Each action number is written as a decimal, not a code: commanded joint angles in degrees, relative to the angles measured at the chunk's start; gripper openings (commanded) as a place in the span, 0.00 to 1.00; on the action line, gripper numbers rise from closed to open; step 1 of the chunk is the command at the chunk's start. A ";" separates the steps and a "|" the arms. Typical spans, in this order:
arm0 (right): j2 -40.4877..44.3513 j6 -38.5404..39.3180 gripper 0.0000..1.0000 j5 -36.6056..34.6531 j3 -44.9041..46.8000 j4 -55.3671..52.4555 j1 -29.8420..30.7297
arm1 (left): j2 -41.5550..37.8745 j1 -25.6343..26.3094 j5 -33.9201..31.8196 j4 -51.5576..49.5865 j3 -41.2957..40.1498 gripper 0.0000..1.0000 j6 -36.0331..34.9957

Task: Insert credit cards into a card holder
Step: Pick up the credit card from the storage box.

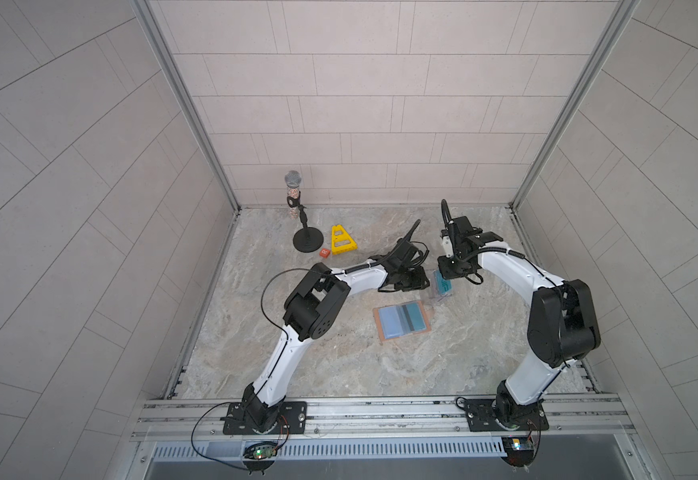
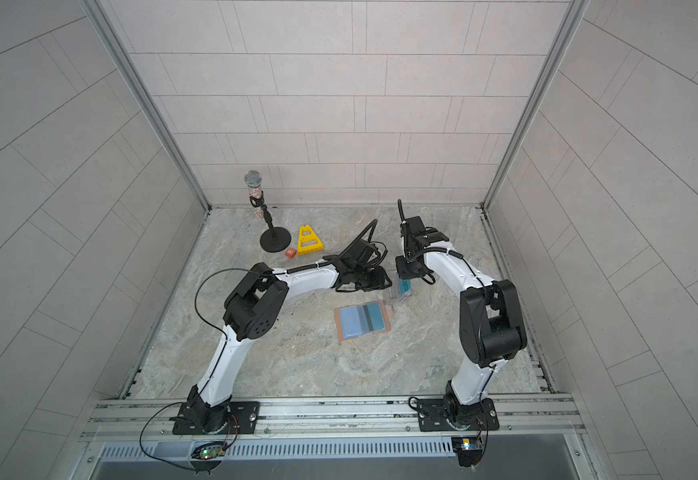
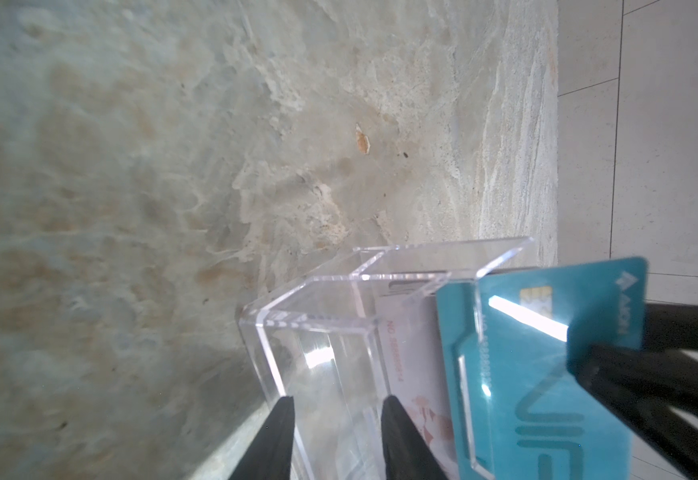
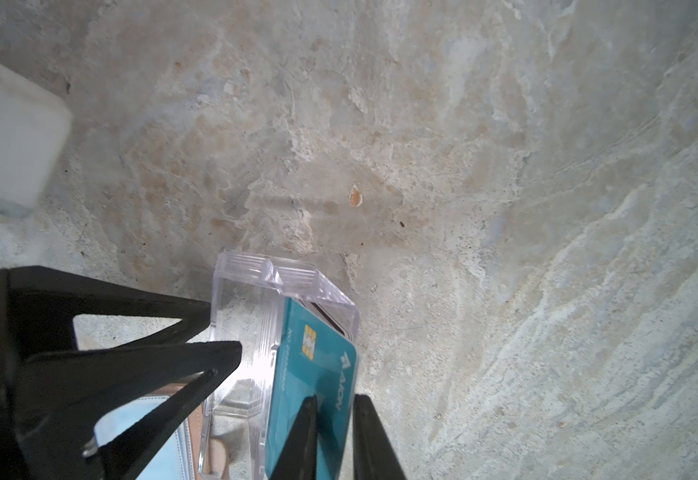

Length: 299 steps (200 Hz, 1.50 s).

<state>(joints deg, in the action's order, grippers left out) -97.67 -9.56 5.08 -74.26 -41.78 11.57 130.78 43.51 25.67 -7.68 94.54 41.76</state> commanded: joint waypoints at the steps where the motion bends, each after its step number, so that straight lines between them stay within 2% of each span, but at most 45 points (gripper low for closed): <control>1: 0.31 0.42 0.10 -2.55 0.16 -3.57 -1.20 | 0.53 -0.96 -2.51 -6.64 -2.43 0.39 -0.54; 33: 1.13 0.30 0.00 -0.88 0.47 -3.41 -1.13 | 0.54 -0.92 -2.47 -6.56 -2.52 0.39 -0.54; 109: 4.14 -0.45 0.00 1.39 -0.09 -4.20 -1.20 | -0.35 -0.93 -1.29 -5.86 -2.52 0.39 -0.56; 165: 8.87 -2.52 0.00 5.71 0.23 -3.70 -3.19 | -4.55 -0.96 2.57 -2.58 -3.12 0.47 -0.71; 221: 14.08 -4.58 0.00 15.68 2.27 -1.30 -7.58 | -12.58 -0.94 5.98 4.73 -7.06 0.61 -1.16; 267: 18.64 -5.65 0.00 24.77 3.23 0.65 -8.93 | -21.35 -1.55 7.09 10.10 -13.48 0.62 -2.60; 299: 22.97 -10.15 0.00 35.81 9.39 12.71 -8.93 | -29.80 -3.15 8.16 21.58 -23.63 0.62 -0.55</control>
<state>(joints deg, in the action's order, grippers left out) -78.24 -15.70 30.70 -68.99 -38.61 2.83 106.24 41.67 32.47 4.36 77.06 40.69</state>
